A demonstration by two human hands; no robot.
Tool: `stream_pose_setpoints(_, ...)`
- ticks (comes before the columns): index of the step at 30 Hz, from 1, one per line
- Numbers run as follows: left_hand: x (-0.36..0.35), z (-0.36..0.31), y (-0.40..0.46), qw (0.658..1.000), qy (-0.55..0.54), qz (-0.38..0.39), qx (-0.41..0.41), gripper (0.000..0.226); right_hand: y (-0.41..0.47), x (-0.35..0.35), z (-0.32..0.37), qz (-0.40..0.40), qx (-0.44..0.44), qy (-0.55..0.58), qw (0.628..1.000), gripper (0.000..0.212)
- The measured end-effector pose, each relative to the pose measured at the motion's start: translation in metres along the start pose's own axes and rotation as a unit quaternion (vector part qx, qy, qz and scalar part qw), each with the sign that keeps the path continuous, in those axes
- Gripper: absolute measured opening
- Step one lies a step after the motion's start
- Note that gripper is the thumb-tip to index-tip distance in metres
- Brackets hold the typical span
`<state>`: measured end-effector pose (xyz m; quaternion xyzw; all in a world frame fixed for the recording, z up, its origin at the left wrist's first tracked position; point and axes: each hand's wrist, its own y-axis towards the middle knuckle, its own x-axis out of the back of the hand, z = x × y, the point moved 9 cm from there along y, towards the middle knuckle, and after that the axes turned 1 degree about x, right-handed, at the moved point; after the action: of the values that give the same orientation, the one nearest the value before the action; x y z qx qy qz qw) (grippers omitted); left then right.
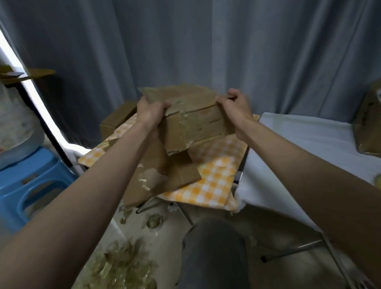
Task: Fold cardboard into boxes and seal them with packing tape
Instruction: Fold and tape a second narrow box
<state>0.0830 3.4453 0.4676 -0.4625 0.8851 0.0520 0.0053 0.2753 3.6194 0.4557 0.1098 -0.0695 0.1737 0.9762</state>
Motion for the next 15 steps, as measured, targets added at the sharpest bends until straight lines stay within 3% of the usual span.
stream_pose_setpoints(6,-0.126,-0.001,-0.035,0.992,-0.064,0.108,0.001,0.029,-0.008,0.138,-0.007,-0.13,0.029,-0.071,0.989,0.048)
stream_pose_setpoints(12,-0.238,0.064,-0.086,0.976,-0.059,0.203,0.06,0.026,-0.045,0.253,-0.079,-0.183,-0.071,-0.167,0.966,0.048)
stream_pose_setpoints(15,-0.265,0.119,-0.105,0.97,0.007,0.216,0.115,0.024,-0.066,0.279,-0.125,-0.173,-0.127,-0.21,0.954,0.053)
